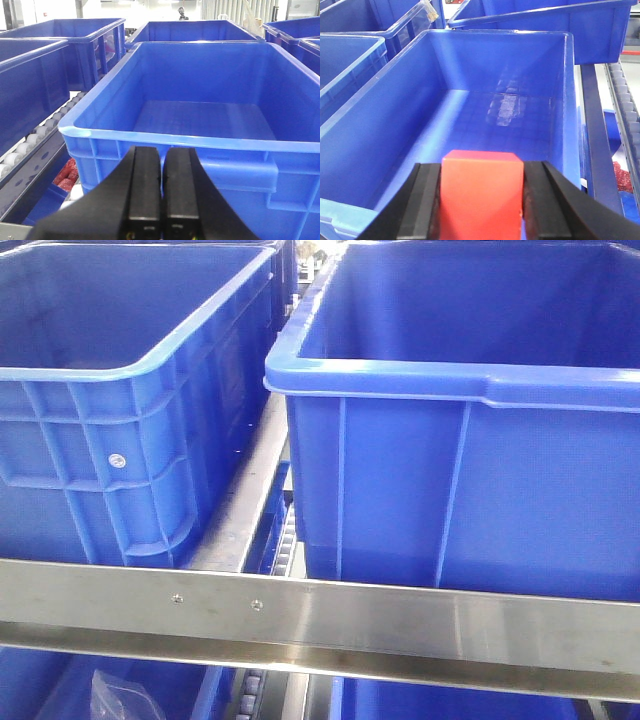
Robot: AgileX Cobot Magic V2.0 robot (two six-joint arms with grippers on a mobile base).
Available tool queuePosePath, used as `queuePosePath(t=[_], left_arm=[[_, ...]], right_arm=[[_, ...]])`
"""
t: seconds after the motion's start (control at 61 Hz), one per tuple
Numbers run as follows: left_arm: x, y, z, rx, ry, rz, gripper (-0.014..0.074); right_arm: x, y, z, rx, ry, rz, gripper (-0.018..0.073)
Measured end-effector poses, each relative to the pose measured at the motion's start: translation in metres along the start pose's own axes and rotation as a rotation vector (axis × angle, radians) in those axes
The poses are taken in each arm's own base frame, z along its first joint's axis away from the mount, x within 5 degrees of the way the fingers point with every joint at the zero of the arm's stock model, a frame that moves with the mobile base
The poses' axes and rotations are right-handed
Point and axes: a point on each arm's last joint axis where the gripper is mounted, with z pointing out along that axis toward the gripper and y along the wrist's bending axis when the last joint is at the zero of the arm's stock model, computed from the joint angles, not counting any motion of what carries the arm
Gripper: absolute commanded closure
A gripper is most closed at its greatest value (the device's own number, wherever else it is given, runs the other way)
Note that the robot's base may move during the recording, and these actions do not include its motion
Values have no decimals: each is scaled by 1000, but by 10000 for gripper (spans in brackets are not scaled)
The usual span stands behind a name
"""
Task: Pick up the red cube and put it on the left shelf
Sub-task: 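Move the right gripper with the cube over a blue bin on the shelf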
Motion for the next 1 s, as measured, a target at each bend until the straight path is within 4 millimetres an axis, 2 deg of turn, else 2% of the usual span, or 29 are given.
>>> queuePosePath(t=[0.869, 1.001], left_arm=[[0, 0, 0, 0, 0, 0, 495], [0, 0, 0, 0, 0, 0, 495]], right_arm=[[-2, 0, 0, -1, -19, 0, 503], [-8, 1, 11, -8, -62, 16, 503]])
